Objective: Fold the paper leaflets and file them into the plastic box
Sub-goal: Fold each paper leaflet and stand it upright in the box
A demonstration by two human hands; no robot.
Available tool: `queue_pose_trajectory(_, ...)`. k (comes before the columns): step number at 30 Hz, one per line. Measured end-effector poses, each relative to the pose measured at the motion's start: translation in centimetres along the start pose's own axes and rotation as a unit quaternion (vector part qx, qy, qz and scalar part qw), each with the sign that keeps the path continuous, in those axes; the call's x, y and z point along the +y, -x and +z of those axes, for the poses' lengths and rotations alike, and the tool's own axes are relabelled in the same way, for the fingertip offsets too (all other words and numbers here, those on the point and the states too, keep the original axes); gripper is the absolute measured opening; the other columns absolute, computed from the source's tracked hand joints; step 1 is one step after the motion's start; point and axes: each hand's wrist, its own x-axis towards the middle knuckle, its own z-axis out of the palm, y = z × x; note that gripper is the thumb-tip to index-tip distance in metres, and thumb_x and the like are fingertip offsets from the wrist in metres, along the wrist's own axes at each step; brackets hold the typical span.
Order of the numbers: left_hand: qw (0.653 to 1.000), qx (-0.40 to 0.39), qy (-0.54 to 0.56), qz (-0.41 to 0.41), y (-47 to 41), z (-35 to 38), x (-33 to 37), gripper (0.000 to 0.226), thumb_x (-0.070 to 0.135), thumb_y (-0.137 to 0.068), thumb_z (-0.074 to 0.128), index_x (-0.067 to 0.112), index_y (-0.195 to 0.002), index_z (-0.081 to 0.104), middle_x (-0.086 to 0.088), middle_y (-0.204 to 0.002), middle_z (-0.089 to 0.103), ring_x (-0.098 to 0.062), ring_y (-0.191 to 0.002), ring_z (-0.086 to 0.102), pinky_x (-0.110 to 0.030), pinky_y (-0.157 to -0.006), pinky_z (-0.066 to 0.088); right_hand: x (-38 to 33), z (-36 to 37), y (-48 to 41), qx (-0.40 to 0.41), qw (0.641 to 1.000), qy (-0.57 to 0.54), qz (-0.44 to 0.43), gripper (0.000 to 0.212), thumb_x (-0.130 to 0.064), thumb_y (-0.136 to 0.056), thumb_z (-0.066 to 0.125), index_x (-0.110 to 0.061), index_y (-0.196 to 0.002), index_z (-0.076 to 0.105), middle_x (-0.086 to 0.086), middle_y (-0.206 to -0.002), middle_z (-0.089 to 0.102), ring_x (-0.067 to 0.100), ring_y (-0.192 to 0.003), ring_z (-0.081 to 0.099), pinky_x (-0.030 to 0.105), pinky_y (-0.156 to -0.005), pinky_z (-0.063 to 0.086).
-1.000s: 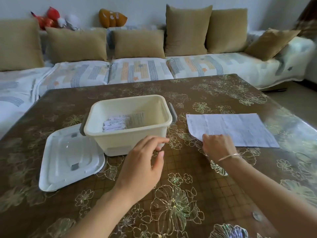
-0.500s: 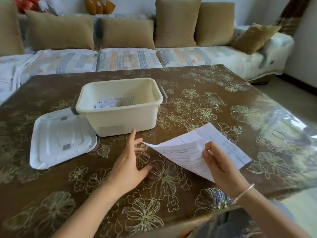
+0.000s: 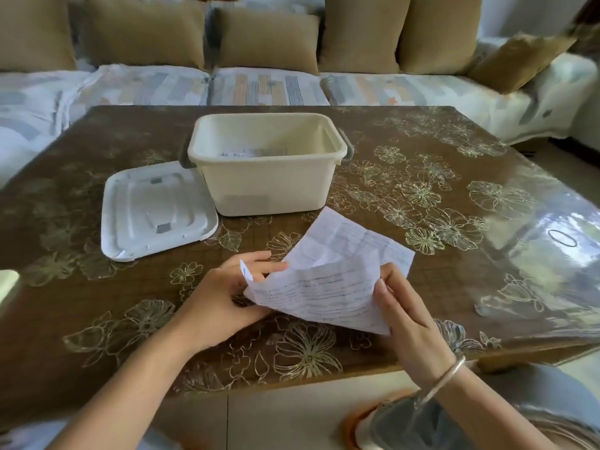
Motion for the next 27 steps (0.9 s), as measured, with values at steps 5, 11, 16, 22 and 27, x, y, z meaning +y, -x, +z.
queue_pose_trajectory(5, 0.994, 0.017, -0.070, 0.083, 4.2, -0.8, 0.6, 0.030, 0.029, -0.073, 0.073, 0.055, -0.084, 0.063, 0.026, -0.127, 0.060, 0.003, -0.133, 0.042, -0.033, -0.107, 0.038, 0.2, 0.9, 0.2, -0.024, 0.999, 0.019, -0.028, 0.035, -0.042, -0.097, 0.040, -0.010, -0.100, 0.055, 0.000, -0.095, 0.067, 0.018, -0.089, 0.062, 0.037, -0.077, 0.050)
queue_pose_trajectory(11, 1.000, -0.011, -0.025, 0.005, 5.8, 0.2, -2.4, 0.024, 0.018, -0.079, 0.071, 0.040, -0.086, 0.067, 0.027, -0.112, 0.067, -0.001, -0.124, 0.054, -0.013, -0.103, 0.036, -0.3, 0.5, -0.1, -0.154, 0.987, 0.040, 0.001, 0.083, -0.073, -0.072, 0.059, -0.009, -0.123, 0.045, 0.000, -0.126, 0.063, 0.019, -0.123, 0.055, 0.031, -0.098, 0.045)
queue_pose_trajectory(16, 0.996, 0.078, 0.011, 0.051, 6.0, 0.3, -1.0, 0.013, 0.020, -0.087, 0.070, 0.032, -0.088, 0.063, 0.020, -0.100, 0.073, -0.002, -0.095, 0.069, -0.025, -0.075, 0.057, -0.1, 0.1, -0.9, -0.177, 0.974, 0.145, -0.007, 0.080, -0.070, -0.066, 0.068, -0.023, -0.128, 0.051, -0.014, -0.127, 0.060, 0.008, -0.120, 0.055, 0.030, -0.098, 0.047)
queue_pose_trajectory(22, 0.984, 0.177, -0.018, 0.008, 4.0, 0.6, -0.1, 0.045, 0.054, -0.085, 0.062, 0.015, -0.105, 0.074, 0.045, -0.093, 0.057, 0.014, -0.084, 0.064, -0.017, -0.057, 0.055, 0.5, 0.7, -2.3, -0.043, 0.985, 0.166, 0.035, 0.051, -0.062, -0.073, 0.062, -0.029, -0.111, 0.056, -0.014, -0.101, 0.068, 0.007, -0.092, 0.066, 0.036, -0.077, 0.058)
queue_pose_trajectory(27, 0.976, 0.194, -0.084, -0.056, 2.3, 1.0, 0.2, 0.040, 0.045, -0.088, 0.058, 0.017, -0.114, 0.068, 0.032, -0.100, 0.063, 0.014, -0.073, 0.061, -0.019, -0.055, 0.056, 0.8, 1.8, -3.2, 0.019, 0.985, 0.156, 0.067, 0.061, -0.052, -0.069, 0.064, -0.023, -0.120, 0.050, -0.013, -0.094, 0.072, 0.002, -0.087, 0.068, 0.032, -0.074, 0.059)
